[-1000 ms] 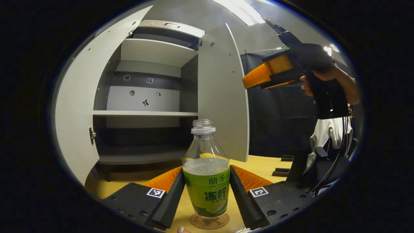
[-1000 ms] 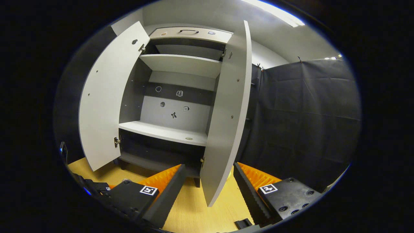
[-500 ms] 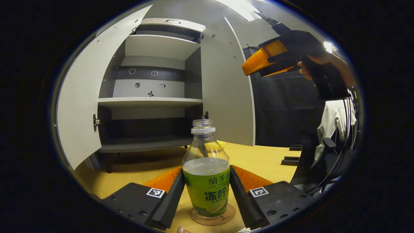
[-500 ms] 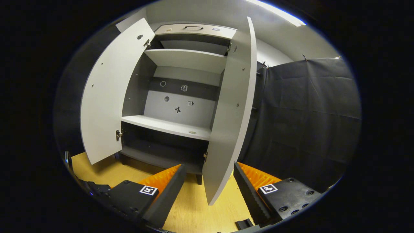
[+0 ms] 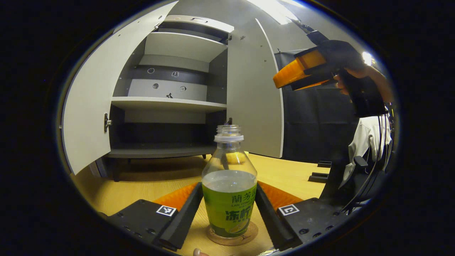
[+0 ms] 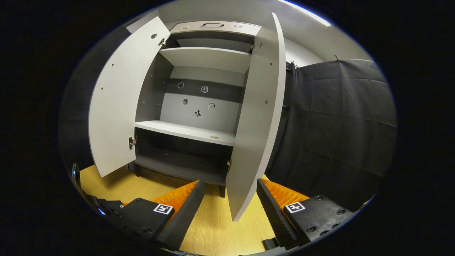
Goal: Grasp the bottle in the cabinet with the left hand and place it on the coaster, then close the right door with the right hand and the left door with the left hand.
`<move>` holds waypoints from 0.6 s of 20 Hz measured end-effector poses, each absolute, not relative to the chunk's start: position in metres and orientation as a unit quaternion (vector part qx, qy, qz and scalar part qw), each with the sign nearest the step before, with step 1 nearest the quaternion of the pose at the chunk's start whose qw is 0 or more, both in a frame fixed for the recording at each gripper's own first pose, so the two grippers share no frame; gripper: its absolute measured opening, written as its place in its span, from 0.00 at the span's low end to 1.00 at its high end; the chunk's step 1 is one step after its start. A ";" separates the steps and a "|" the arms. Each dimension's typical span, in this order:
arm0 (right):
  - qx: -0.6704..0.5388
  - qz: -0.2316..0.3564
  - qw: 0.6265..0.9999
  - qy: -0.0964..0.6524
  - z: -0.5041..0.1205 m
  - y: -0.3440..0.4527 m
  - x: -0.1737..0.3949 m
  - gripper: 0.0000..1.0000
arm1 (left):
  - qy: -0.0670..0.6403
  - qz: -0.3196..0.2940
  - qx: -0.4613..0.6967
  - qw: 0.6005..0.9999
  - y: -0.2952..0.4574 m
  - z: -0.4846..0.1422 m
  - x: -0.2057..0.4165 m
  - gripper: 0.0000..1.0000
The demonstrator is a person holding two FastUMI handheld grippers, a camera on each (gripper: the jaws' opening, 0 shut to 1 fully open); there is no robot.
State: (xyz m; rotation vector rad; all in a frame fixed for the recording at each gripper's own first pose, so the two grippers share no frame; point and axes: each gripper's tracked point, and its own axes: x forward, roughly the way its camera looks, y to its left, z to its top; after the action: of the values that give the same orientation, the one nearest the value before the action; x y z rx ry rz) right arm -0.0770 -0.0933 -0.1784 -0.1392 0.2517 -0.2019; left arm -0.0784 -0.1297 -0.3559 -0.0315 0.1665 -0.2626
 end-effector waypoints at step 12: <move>-0.058 -0.110 0.990 0.068 -0.097 -0.093 -0.064 0.98 | 0.021 -0.132 0.042 0.990 -0.118 -0.241 -0.051 0.94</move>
State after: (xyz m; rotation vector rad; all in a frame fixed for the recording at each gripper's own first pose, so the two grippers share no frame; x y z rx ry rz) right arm -0.0644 -0.0927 -0.0971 -0.1156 0.1365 -0.2205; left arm -0.0508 -0.1179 -0.2409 0.0848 0.0424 -0.2645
